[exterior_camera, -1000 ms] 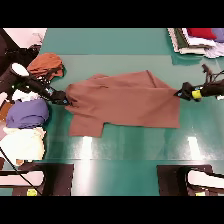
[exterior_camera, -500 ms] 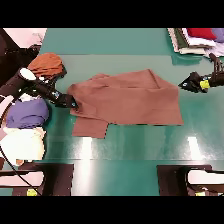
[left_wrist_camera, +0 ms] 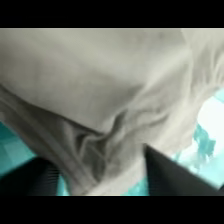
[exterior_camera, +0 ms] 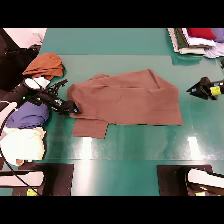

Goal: Fold the shirts.

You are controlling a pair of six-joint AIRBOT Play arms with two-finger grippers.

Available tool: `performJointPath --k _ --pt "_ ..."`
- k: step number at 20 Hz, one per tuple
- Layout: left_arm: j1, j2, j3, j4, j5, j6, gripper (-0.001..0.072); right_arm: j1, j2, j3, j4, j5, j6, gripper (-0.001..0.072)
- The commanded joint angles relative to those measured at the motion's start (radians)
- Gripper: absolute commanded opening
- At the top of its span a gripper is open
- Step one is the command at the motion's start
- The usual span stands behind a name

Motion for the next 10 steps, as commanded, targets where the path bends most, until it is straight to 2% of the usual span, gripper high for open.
performJointPath --k 1,4,5,6,10 --pt "0.002 0.0 -0.008 -0.011 0.07 -0.005 0.0025 -0.057 0.06 -0.113 -0.003 0.001 -0.013 0.0271" --pt "0.002 0.001 0.008 -0.011 0.052 -0.006 0.0025 -0.126 0.105 -0.243 -0.004 0.002 -0.066 0.0277" --pt "0.002 0.001 0.018 -0.011 0.038 -0.005 0.0025 -0.151 0.109 -0.286 -0.005 0.003 -0.072 0.0432" --pt "0.002 0.001 0.028 -0.011 0.029 -0.005 0.0025 -0.174 0.106 -0.323 -0.004 0.003 -0.076 0.0497" --pt "0.002 0.01 0.064 -0.011 0.024 -0.006 0.0025 -0.218 0.045 -0.437 -0.001 -0.028 -0.148 0.0445"
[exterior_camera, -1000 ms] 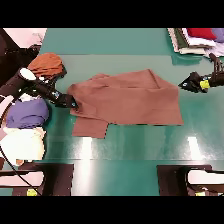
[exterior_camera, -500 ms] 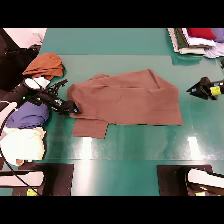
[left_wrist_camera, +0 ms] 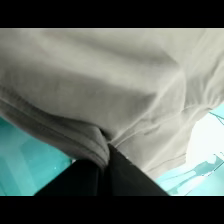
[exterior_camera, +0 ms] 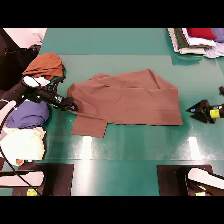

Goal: Fold the shirts.

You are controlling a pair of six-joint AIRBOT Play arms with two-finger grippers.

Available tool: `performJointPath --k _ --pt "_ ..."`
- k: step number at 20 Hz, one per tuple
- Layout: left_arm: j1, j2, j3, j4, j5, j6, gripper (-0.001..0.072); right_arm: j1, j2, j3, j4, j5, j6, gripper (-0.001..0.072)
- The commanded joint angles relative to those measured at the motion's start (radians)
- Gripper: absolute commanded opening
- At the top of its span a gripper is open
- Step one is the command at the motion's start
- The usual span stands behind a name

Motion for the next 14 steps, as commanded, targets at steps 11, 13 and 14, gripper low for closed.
performJointPath --k 11,13,14 --pt "0.001 0.051 0.032 0.016 0.01 -0.014 0.0025 0.099 -0.099 -0.098 0.0 -0.077 -0.064 0.0032" --pt "0.001 0.107 0.06 0.032 0.019 -0.026 0.0024 0.106 -0.098 -0.051 0.008 -0.027 -0.064 0.0016" --pt "0.001 0.145 0.084 0.04 0.016 -0.034 0.0024 0.114 -0.09 -0.013 0.012 0.002 -0.063 0.0016"
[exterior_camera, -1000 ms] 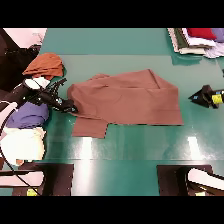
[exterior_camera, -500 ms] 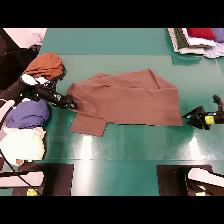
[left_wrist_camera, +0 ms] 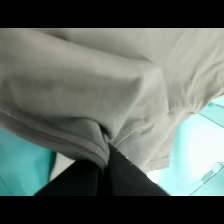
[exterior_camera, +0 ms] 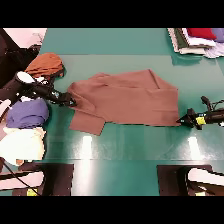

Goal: Fold the shirts.

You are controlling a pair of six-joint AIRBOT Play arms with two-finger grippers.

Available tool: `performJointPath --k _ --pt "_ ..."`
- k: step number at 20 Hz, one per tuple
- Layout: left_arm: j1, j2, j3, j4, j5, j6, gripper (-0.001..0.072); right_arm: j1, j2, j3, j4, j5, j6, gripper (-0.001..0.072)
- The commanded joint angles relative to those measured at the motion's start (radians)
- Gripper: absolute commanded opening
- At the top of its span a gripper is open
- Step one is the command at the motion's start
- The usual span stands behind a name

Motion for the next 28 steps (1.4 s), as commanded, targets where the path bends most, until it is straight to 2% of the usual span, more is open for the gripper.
performJointPath --k 1,4,9,14,16,19,23,25,28 --pt "0.001 0.107 0.069 0.034 0.008 -0.034 0.0025 0.033 0.031 0.101 0.018 0.087 0.002 0.0017" --pt "0.001 0.239 0.221 0.039 0.009 -0.058 0.0025 0.073 0.153 0.29 0.017 0.085 0.054 0.0017" --pt "0.001 0.402 0.604 0.039 0.012 -0.061 0.0025 0.099 0.334 0.751 0.017 0.049 0.141 0.0016" --pt "0.001 0.444 1.017 0.038 0.034 -0.128 0.0025 0.092 0.445 1.138 0.006 0.006 0.148 0.0017" --pt "0.001 0.473 1.087 0.023 0.094 -0.172 0.0025 0.092 0.479 1.223 0.005 -0.006 0.148 0.0016" --pt "0.001 0.533 1.087 -0.011 0.165 -0.191 0.0025 0.092 0.515 1.298 -0.053 0.006 0.171 0.0016" --pt "0.001 0.543 1.057 -0.008 0.102 -0.214 0.0025 0.092 0.555 1.196 -0.125 0.011 0.182 0.0015" --pt "0.001 0.541 0.929 -0.008 0.08 -0.219 0.0025 0.092 0.519 1.14 -0.117 0.048 0.183 0.0016" --pt "0.0 0.5 0.674 -0.006 0.054 -0.217 0.0025 0.117 0.375 1.11 -0.127 0.184 0.183 0.0015"
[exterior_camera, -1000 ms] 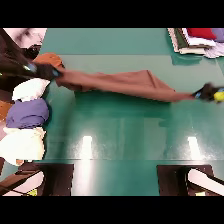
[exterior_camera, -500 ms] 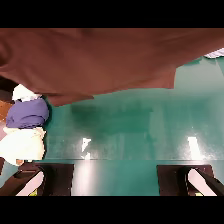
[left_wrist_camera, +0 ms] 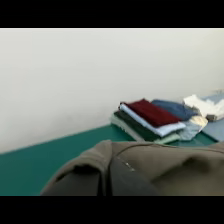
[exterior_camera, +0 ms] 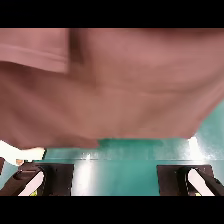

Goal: Fold the shirts.

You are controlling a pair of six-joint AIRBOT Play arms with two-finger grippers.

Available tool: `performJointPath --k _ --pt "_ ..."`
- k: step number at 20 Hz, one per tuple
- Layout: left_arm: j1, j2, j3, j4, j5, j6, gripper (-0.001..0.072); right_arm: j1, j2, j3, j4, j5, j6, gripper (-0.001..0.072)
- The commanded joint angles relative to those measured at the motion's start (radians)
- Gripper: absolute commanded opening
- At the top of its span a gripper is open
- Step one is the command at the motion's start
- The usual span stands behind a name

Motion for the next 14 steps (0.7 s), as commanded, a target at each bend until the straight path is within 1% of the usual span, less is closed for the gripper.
performJointPath --k 1,4,7,8,10,12,14 --pt "0.0 -0.051 -0.255 -0.002 -0.033 -0.006 0.0025 0.04 -0.147 -0.051 -0.016 0.144 0.005 0.0015" --pt "0.0 -0.18 -0.452 -0.001 -0.046 0.002 0.0025 0.107 -0.327 -0.116 -0.016 0.194 0.006 0.0015" --pt "0.0 -0.366 -0.546 -0.001 -0.029 0.053 0.0026 0.15 -0.517 -0.181 -0.016 0.192 0.032 0.0015" --pt "0.0 -0.445 -0.544 -0.003 0.002 0.075 0.0026 0.161 -0.575 -0.191 -0.016 0.173 0.032 0.0015" --pt "0.0 -0.573 -0.544 -0.014 0.121 0.105 0.0025 0.183 -0.684 -0.19 -0.015 0.11 0.032 0.0015" --pt "0.0 -0.669 -0.544 -0.066 0.253 0.119 0.0026 0.204 -0.771 -0.164 -0.015 0.006 0.031 0.0015" --pt "0.0 -0.734 -0.525 -0.139 0.361 0.192 0.0026 0.224 -0.842 -0.116 -0.014 -0.086 0.032 0.0015"
